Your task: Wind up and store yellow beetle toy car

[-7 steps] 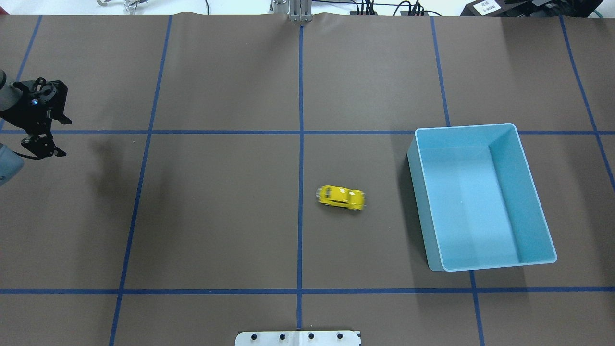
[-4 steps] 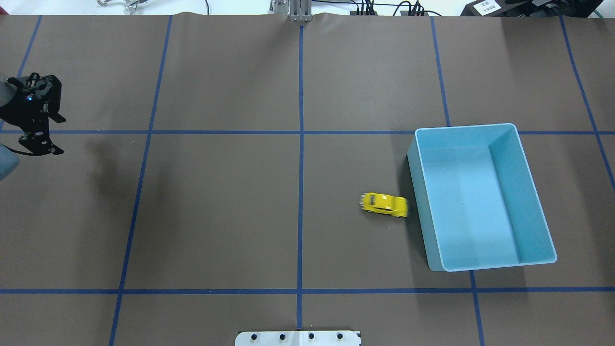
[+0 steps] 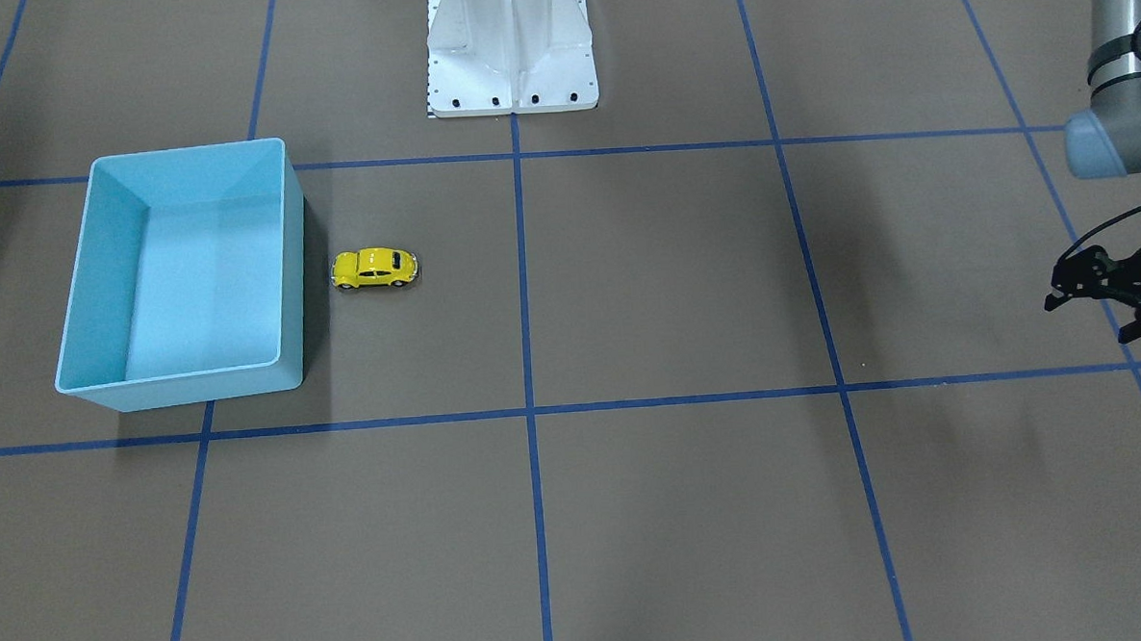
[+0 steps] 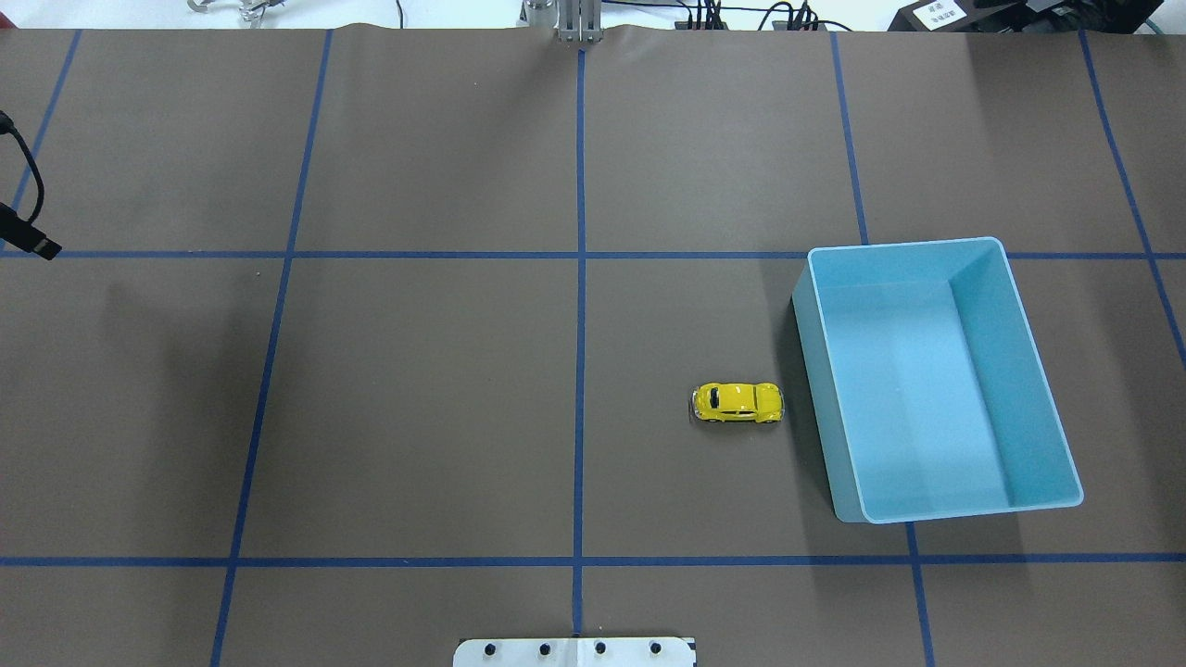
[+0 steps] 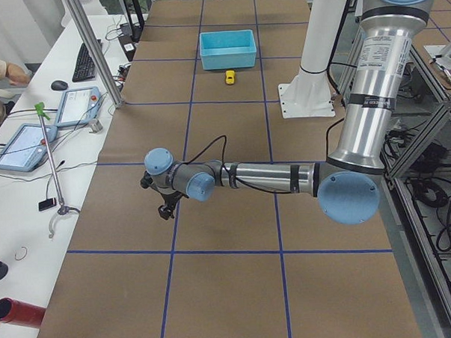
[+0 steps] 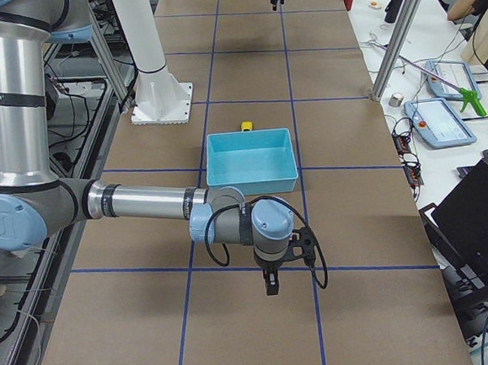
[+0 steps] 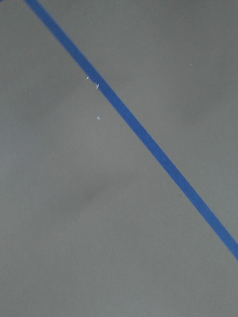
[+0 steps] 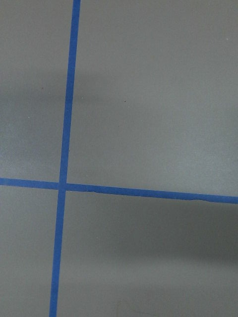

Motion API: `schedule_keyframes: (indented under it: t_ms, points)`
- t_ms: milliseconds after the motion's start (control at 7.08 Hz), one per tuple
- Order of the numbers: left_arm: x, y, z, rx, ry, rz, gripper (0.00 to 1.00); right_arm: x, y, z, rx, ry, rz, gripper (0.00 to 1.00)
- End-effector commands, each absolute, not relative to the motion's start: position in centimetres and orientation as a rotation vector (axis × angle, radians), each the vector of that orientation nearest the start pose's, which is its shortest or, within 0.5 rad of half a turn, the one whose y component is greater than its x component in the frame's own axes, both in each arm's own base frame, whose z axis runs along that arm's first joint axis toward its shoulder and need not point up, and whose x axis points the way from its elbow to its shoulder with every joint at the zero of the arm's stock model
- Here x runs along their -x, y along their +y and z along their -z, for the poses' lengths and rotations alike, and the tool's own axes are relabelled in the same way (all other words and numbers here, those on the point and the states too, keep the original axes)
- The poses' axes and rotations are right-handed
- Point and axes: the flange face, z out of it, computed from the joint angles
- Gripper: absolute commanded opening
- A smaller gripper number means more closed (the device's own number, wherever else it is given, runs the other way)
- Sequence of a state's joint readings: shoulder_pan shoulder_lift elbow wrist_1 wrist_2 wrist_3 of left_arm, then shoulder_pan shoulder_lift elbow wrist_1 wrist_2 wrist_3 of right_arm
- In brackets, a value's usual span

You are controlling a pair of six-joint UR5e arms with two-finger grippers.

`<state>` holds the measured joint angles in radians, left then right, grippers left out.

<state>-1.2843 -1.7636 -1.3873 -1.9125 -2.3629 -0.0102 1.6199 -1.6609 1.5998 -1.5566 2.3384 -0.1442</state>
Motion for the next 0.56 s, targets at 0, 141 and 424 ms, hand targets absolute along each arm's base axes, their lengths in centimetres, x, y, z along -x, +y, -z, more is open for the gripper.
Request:
schedule_keyframes:
  t_ms: [0,141,424]
  points:
    - [-3.0,-57.4,-61.1,-0.155,0.821,-0.147,1.0,-8.8,-44.7,-68.6,-0.026,-0.748,0.072,1.0]
    - [-0.6,-53.7,-61.0,-0.095,0.814,-0.086,1.0,-9.0,-44.5,-68.5,-0.026,-0.722,0.073,1.0]
    - [0.6,-45.4,-61.1,-0.07,0.895,-0.075,1.0,-9.3,-45.3,-66.0,-0.02,-0.68,0.075,1.0]
